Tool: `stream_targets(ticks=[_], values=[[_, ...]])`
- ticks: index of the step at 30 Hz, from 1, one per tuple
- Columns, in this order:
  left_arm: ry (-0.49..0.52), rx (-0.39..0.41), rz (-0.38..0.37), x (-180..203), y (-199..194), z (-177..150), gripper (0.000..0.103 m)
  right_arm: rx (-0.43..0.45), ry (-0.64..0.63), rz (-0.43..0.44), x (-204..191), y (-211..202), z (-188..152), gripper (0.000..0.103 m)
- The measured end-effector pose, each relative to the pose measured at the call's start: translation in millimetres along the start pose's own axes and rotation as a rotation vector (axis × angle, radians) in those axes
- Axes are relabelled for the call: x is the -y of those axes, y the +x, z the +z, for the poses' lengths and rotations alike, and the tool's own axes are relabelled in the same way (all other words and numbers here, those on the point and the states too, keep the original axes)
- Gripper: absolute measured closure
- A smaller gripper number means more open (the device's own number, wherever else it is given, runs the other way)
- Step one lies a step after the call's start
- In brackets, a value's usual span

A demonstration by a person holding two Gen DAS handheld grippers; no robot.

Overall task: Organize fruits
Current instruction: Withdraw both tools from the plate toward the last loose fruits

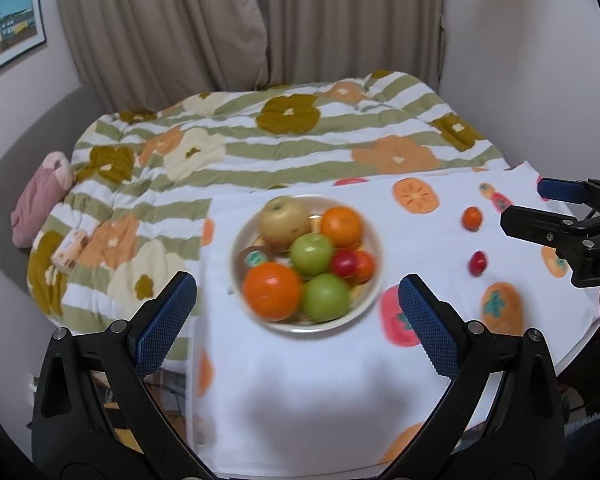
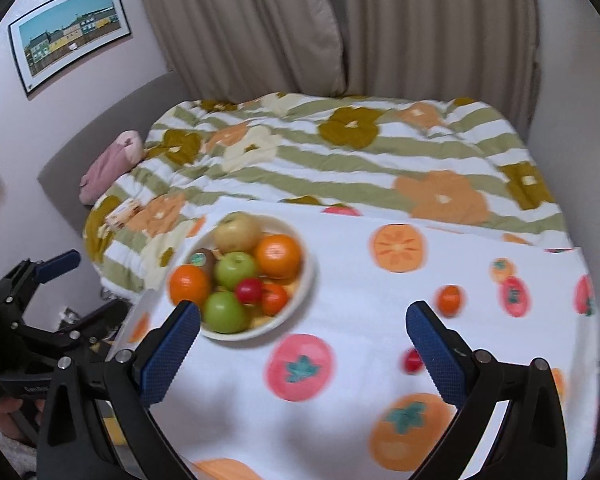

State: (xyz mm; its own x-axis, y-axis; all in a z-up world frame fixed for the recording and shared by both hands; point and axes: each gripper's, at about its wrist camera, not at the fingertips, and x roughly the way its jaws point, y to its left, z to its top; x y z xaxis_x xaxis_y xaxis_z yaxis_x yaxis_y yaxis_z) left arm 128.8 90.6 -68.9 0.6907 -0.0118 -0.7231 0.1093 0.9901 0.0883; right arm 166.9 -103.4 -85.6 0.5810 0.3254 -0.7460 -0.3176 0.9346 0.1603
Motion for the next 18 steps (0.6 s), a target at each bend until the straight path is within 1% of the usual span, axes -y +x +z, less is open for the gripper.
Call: stream_targets(ticks=[5, 7, 10, 15, 18], values=[[0.007, 0.01, -0.021, 40.7, -1.5, 8.3, 0.0, 0.006, 0.002, -0.024, 39.1, -19.4, -4.1, 0.0], [0.012, 0.005, -0.035, 53.9, 0.9, 9.7, 0.0, 0.005, -0.003, -0.033, 53.1, -23.3, -4.4, 0.0], [0.022, -0.015, -0.048, 76.7, 7.6, 10.2, 0.0, -0.019, -0.024, -0.051, 75.4, -22.0, -4.7, 0.0], [0.024, -0.071, -0.066, 108.7, 26.1, 9.3, 0.0, -0.057, -0.078, -0.044, 110.0, -12.0, -6.1, 0.0], [0.005, -0.119, -0.081, 126.0, 41.8, 4.4, 0.0, -0.069, -0.093, -0.018, 126.9, -4.3, -6.6, 0.0]])
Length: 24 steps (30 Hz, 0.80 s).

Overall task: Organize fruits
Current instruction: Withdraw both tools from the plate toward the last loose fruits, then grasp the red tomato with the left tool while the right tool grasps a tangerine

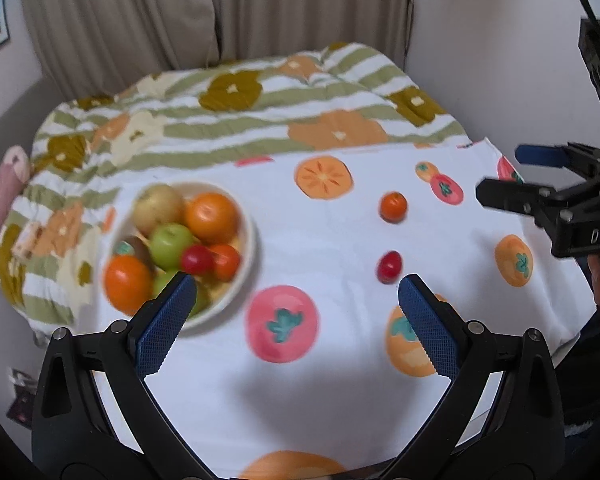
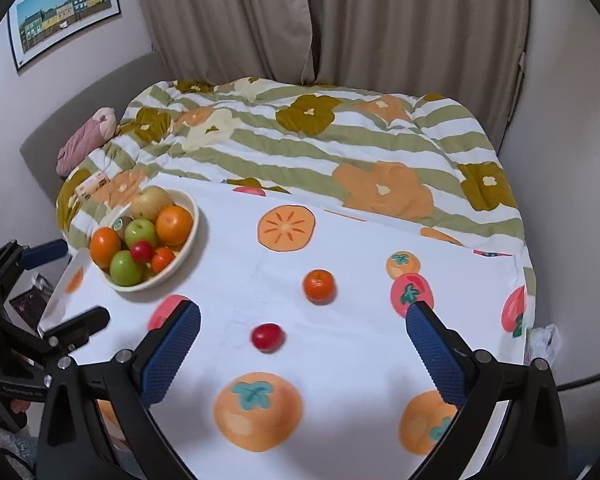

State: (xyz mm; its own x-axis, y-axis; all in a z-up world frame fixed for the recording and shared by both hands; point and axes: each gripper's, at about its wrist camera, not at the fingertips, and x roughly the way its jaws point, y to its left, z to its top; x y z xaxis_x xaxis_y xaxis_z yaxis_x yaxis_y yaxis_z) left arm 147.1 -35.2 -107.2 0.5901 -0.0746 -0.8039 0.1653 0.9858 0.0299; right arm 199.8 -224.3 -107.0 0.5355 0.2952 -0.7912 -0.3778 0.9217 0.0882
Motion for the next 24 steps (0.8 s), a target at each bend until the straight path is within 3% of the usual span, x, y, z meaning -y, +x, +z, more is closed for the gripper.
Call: stream_targets(ticks=[12, 14, 16, 20, 22, 24], values=[[0.031, -0.079, 0.007, 57.6, 66.3, -4.4, 0.0, -0.069, -0.051, 0.091, 43.3, 63.1, -2.7, 0.0], [0.042, -0.091, -0.011, 65.4, 80.0, -5.1, 0.005, -0.078, -0.052, 0.111, 48.9, 73.6, -3.8, 0.0], [0.054, -0.104, -0.023, 71.5, 91.0, -6.0, 0.016, -0.086, -0.051, 0.141, 52.3, 83.3, -5.4, 0.0], [0.097, -0.118, -0.033, 83.5, 109.9, -8.1, 0.021, -0.107, -0.047, 0.18, 58.6, 102.7, -11.1, 0.0], [0.115, -0.128, -0.036, 87.8, 116.9, -8.8, 0.034, -0.115, -0.044, 0.194, 60.2, 109.4, -13.6, 0.002], [0.13, -0.142, -0.04, 90.9, 123.7, -10.0, 0.036, -0.124, -0.043, 0.211, 61.4, 116.3, -16.5, 0.005]])
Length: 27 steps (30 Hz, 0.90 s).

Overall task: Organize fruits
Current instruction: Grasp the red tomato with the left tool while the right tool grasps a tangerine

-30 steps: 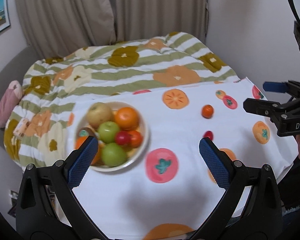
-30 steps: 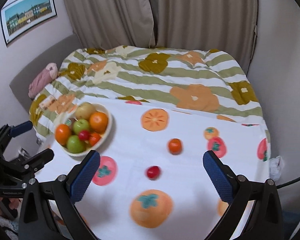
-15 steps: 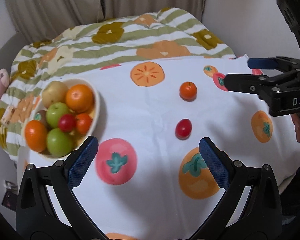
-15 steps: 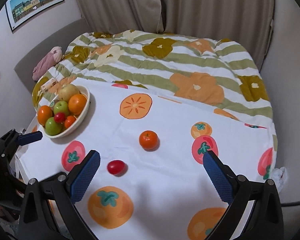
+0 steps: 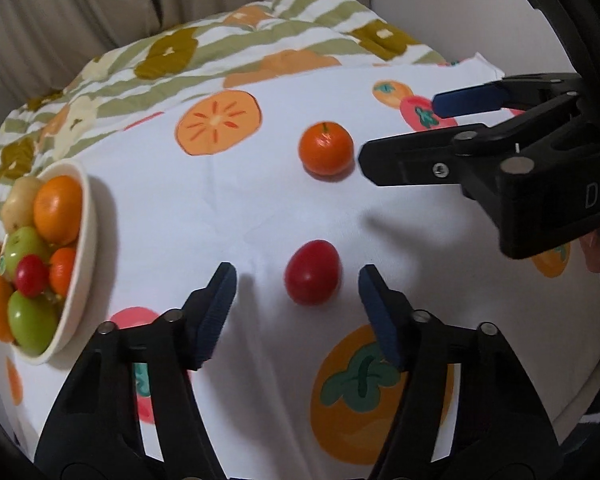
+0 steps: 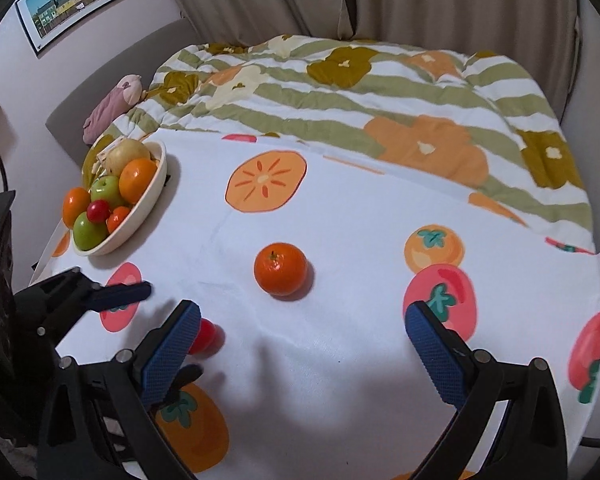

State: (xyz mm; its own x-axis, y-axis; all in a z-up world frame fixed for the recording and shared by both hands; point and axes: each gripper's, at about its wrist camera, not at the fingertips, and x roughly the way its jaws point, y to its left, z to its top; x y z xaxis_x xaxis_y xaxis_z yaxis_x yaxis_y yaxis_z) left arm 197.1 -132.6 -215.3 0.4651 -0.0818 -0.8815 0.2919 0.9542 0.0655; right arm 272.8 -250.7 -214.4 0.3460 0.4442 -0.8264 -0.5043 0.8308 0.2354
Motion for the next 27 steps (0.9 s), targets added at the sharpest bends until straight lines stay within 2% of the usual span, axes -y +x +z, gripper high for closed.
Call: stream_targets(ticks=[2, 3, 7, 10, 13, 16, 27], values=[[0.007, -0.004, 0.003, 1.1, 3.4, -0.7, 0.037, -0.01, 0.003, 0.011, 2.2, 5.9, -1.0, 0.005], [0.007, -0.005, -0.001, 1.8, 5.1, -0.7, 0.042, -0.017, 0.007, 0.02, 3.0, 9.2, -0.9, 0.006], [0.017, -0.01, -0.011, 3.1, 7.1, 0.5, 0.053, -0.036, 0.006, 0.037, 4.8, 17.7, -1.2, 0.017], [0.027, -0.011, -0.017, 5.1, 6.3, 1.1, 0.064, -0.034, 0.005, 0.044, 5.4, 19.0, -0.1, 0.018], [0.024, -0.007, 0.012, 5.1, 6.1, 1.3, 0.069, -0.033, 0.0, 0.053, 4.5, 20.5, 1.2, 0.018], [0.002, -0.006, 0.021, 1.0, 5.7, 0.3, 0.07, -0.048, -0.013, 0.07, 2.6, 25.8, 3.4, 0.03], [-0.049, -0.024, 0.052, -14.8, 5.8, -0.8, 0.07, -0.062, -0.066, 0.086, -6.6, 39.1, 10.3, 0.043]])
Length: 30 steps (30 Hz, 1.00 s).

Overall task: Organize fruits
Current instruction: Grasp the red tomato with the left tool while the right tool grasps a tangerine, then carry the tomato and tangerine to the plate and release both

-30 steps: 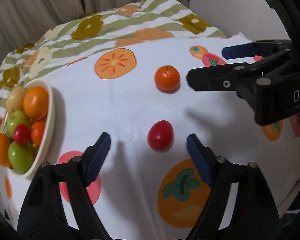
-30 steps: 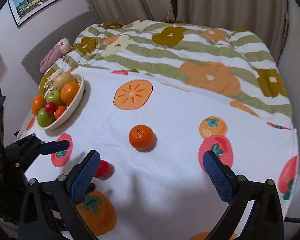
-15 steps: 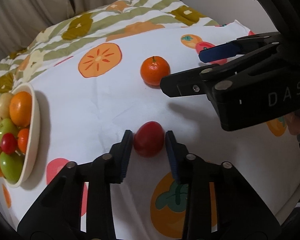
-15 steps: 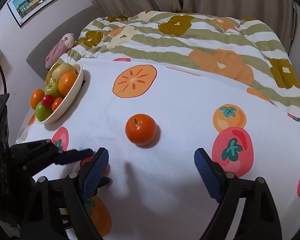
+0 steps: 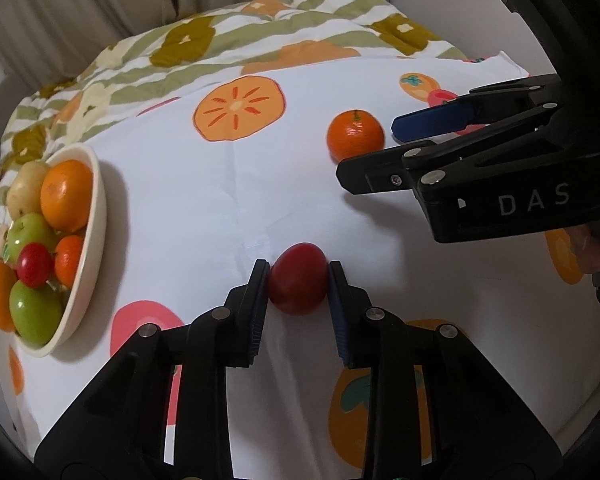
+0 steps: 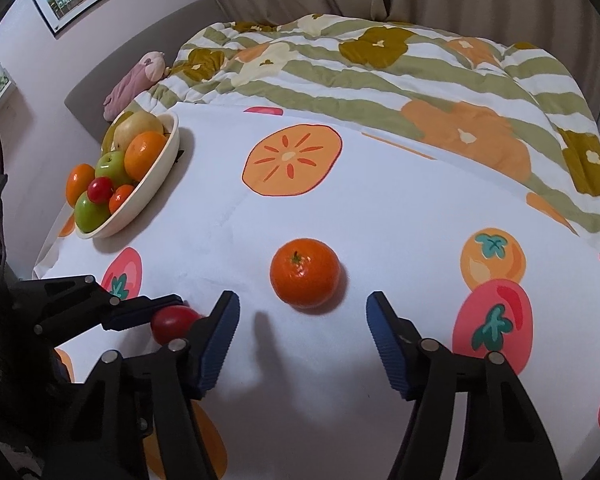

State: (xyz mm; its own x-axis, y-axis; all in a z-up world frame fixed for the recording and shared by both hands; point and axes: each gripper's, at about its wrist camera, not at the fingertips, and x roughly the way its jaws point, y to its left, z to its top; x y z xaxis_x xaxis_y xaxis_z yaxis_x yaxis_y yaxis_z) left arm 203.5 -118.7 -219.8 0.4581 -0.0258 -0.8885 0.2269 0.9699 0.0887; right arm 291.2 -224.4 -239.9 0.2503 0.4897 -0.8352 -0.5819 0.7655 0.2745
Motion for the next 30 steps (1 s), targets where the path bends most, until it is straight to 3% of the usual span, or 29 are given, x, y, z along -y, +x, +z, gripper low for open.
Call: stream_targets(ticks=[9, 15, 30], values=[[-0.044, -0.012, 0.024, -13.8, -1.0, -3.4, 0.07, 0.012, -0.031, -0.028, -5.9, 9.0, 5.5, 0.051], [-0.063, -0.013, 0.032, -19.5, -2.7, -7.2, 0.07, 0.01, -0.061, -0.063, -10.5, 12.1, 8.2, 0.067], [-0.115, 0.041, 0.043, -46.6, -26.5, -9.0, 0.07, 0.07, -0.073, -0.081, -34.0, -14.7, 15.2, 0.068]])
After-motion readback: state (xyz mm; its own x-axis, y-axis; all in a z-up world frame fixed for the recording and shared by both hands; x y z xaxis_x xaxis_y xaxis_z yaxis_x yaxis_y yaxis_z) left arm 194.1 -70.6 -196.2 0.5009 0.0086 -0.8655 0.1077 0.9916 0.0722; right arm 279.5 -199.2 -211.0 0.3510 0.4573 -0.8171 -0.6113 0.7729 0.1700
